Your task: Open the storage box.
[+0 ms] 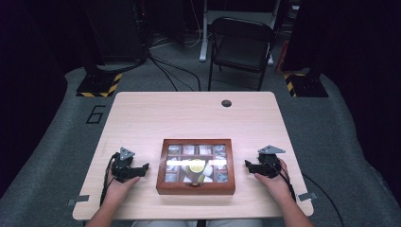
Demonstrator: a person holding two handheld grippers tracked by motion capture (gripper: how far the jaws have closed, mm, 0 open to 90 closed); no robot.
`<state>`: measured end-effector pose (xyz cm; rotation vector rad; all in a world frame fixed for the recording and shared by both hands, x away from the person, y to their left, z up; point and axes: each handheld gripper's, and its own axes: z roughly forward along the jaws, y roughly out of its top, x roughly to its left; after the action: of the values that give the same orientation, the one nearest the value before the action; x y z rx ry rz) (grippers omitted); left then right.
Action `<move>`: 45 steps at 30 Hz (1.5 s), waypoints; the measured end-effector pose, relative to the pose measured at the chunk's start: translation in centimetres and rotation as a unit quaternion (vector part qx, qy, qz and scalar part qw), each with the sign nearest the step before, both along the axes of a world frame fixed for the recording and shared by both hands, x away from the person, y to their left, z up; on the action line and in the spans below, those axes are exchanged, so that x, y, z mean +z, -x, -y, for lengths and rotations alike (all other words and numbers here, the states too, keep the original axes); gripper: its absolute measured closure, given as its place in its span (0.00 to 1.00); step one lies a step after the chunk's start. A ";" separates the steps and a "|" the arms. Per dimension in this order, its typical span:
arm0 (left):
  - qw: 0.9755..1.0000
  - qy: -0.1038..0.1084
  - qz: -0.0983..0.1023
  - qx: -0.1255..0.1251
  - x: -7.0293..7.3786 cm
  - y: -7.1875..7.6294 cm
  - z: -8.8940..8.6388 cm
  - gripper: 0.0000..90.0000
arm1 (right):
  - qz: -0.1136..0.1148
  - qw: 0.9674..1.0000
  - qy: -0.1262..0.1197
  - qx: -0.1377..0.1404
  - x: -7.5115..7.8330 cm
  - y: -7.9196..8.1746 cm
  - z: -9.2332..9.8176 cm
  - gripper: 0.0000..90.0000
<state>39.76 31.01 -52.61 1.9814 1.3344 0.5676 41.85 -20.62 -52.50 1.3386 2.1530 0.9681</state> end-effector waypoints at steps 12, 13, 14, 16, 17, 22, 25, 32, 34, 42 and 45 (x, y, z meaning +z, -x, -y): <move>0.999 0.037 0.001 -0.008 1.2 0.6 0.0 0.29 | 0.004 1.000 -0.022 0.001 1.5 1.0 -0.3 0.36; 0.999 0.037 0.004 -0.007 1.3 0.7 0.0 0.29 | -0.001 1.000 -0.025 -0.001 1.6 1.1 -0.3 0.37; 0.999 0.038 0.003 -0.009 1.5 0.8 0.0 0.29 | -0.001 1.000 -0.028 -0.002 1.7 1.1 -0.3 0.37; 0.999 0.039 0.006 -0.010 1.7 1.0 0.1 0.30 | -0.002 0.999 -0.032 -0.002 1.8 1.3 -0.3 0.37; 0.999 0.039 0.006 -0.010 1.8 1.1 0.1 0.30 | -0.002 0.999 -0.036 0.001 1.9 1.3 -0.3 0.38; 0.999 0.046 0.000 -0.017 1.8 1.1 0.3 0.32 | 0.000 0.999 -0.039 0.019 2.3 1.7 -0.3 0.44; 0.999 0.047 -0.002 -0.018 1.9 1.2 0.4 0.33 | 0.009 0.999 -0.031 0.030 2.9 2.1 -0.6 0.45; 0.998 0.053 -0.001 -0.015 2.2 1.4 0.5 0.33 | 0.015 0.998 -0.047 0.047 3.7 2.6 -1.1 0.37; 0.998 0.053 -0.001 -0.016 2.3 1.5 0.5 0.33 | 0.011 0.997 -0.053 0.048 3.8 2.8 -1.1 0.35; 0.998 0.063 0.005 -0.022 2.8 2.0 0.8 0.33 | 0.010 0.997 -0.058 0.049 4.2 3.2 -0.9 0.35; 0.997 0.068 0.008 -0.026 3.0 2.3 0.9 0.33 | 0.007 0.996 -0.065 0.053 4.1 3.4 -0.8 0.36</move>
<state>37.47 30.09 -49.60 1.8910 1.2733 0.4555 38.47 -19.87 -48.36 1.2826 2.2021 1.1741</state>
